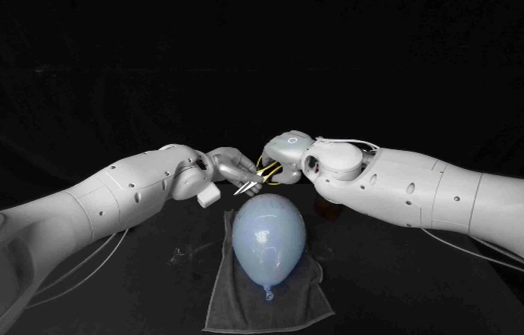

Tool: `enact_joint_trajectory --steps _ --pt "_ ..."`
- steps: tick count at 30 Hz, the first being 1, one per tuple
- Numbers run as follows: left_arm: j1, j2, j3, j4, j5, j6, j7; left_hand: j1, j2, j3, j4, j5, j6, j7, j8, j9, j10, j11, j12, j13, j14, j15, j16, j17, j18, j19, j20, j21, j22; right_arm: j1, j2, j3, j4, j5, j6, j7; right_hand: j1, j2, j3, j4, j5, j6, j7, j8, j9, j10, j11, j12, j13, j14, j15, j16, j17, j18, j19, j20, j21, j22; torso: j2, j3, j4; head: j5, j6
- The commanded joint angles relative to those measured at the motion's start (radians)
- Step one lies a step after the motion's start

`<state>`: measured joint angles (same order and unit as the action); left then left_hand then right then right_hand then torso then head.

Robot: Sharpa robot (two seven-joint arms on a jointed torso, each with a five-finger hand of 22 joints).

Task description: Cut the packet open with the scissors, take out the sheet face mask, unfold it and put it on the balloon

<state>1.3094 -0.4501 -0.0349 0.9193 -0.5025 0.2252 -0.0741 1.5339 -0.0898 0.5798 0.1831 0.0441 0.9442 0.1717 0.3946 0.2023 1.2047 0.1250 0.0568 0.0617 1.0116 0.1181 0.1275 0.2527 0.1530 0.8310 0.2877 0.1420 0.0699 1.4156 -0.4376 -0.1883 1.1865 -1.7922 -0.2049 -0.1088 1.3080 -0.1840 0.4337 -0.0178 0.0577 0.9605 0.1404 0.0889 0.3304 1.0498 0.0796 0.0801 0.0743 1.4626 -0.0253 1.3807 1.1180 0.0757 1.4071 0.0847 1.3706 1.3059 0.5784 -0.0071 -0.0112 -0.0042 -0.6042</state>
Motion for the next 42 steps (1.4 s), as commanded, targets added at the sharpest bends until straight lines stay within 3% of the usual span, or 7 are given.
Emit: enact_joint_trajectory --steps 1,13,18,22,32,42 --pt "0.003 0.004 0.002 0.009 0.048 0.022 0.013 -0.004 0.007 0.006 0.001 0.004 0.004 0.0 0.003 0.122 0.007 0.002 0.006 0.001 0.006 -0.001 0.0 0.002 0.021 0.006 0.002 -0.005 0.001 -0.004 0.008 -0.001 -0.002 -0.061 0.065 -0.067 -0.005 0.001 0.002 0.004 -0.006 0.002 -0.006 0.005 0.0 0.005 -0.002 -0.001 -0.002 0.031 -0.002 -0.005 -0.001 -0.008 -0.006 -0.003 -0.005 -0.002 0.001 0.0002 0.0 -0.001 0.001" --pt "0.011 0.002 0.003 0.03 0.069 0.029 0.01 -0.005 0.008 0.007 0.001 0.004 0.004 0.0 0.004 0.122 0.008 0.002 0.006 0.001 0.006 -0.001 0.0 0.002 0.021 0.006 0.002 -0.005 0.001 -0.019 0.043 -0.003 -0.037 -0.087 0.07 -0.095 0.002 0.026 0.05 0.012 -0.009 0.034 -0.007 0.021 0.007 0.05 -0.002 0.002 -0.002 0.034 -0.005 0.002 0.008 -0.011 0.002 -0.007 0.004 0.015 0.0 0.001 0.0005 -0.003 -0.002" --pt "0.027 -0.002 0.003 0.045 0.07 0.038 0.005 -0.005 0.008 0.007 0.001 0.004 0.004 0.0 0.004 0.122 0.008 0.002 0.006 0.001 0.006 -0.001 0.0 0.002 0.021 0.006 0.002 -0.005 0.001 -0.024 0.054 -0.004 -0.062 -0.096 0.088 -0.097 0.001 0.052 0.096 0.023 -0.009 0.064 -0.004 0.039 0.016 0.111 -0.002 0.014 -0.001 0.035 0.017 0.008 0.014 -0.017 0.011 0.005 0.016 0.032 -0.001 0.0005 0.0006 -0.003 -0.001" --pt "0.039 -0.008 0.003 0.06 0.07 0.048 0.002 -0.006 0.008 0.007 0.0 0.004 0.003 0.0 0.004 0.123 0.008 0.002 0.006 0.001 0.006 -0.001 0.0 0.002 0.021 0.006 0.002 -0.005 0.001 -0.029 0.058 -0.005 -0.077 -0.1 0.094 -0.096 0.003 0.072 0.133 0.027 -0.007 0.084 -0.002 0.053 0.026 0.147 -0.001 0.015 -0.002 0.034 0.025 0.013 0.015 -0.02 0.021 0.016 0.029 0.05 0.0 0.0008 -0.0002 -0.004 0.001" --pt "0.065 0.0 0.003 0.079 0.083 0.071 -0.003 -0.007 0.008 0.008 -0.001 0.004 0.003 0.0 0.005 0.123 0.008 0.002 0.006 0.001 0.006 -0.001 0.0 0.003 0.02 0.006 0.002 -0.005 0.001 -0.041 0.066 -0.006 -0.095 -0.101 0.103 -0.077 -0.005 0.075 0.165 0.02 -0.005 0.117 -0.015 0.091 0.06 0.201 -0.013 0.007 -0.003 0.032 0.016 0.017 0.012 -0.024 0.035 0.015 0.047 0.075 0.001 0.001 -0.0017 0.0 0.001" --pt "0.087 0.019 0.003 0.083 0.094 0.092 -0.009 -0.008 0.008 0.008 -0.001 0.004 0.003 0.0 0.005 0.124 0.008 0.002 0.006 0.001 0.007 -0.001 0.0 0.003 0.02 0.006 0.002 -0.005 0.001 -0.045 0.071 -0.007 -0.098 -0.094 0.073 -0.077 -0.028 0.067 0.164 0.029 -0.008 0.097 -0.015 0.093 0.075 0.216 -0.015 -0.004 -0.005 0.031 0.014 0.017 0.008 -0.025 0.038 0.012 0.051 0.082 0.0 0.0019 -0.0006 0.0 0.003"
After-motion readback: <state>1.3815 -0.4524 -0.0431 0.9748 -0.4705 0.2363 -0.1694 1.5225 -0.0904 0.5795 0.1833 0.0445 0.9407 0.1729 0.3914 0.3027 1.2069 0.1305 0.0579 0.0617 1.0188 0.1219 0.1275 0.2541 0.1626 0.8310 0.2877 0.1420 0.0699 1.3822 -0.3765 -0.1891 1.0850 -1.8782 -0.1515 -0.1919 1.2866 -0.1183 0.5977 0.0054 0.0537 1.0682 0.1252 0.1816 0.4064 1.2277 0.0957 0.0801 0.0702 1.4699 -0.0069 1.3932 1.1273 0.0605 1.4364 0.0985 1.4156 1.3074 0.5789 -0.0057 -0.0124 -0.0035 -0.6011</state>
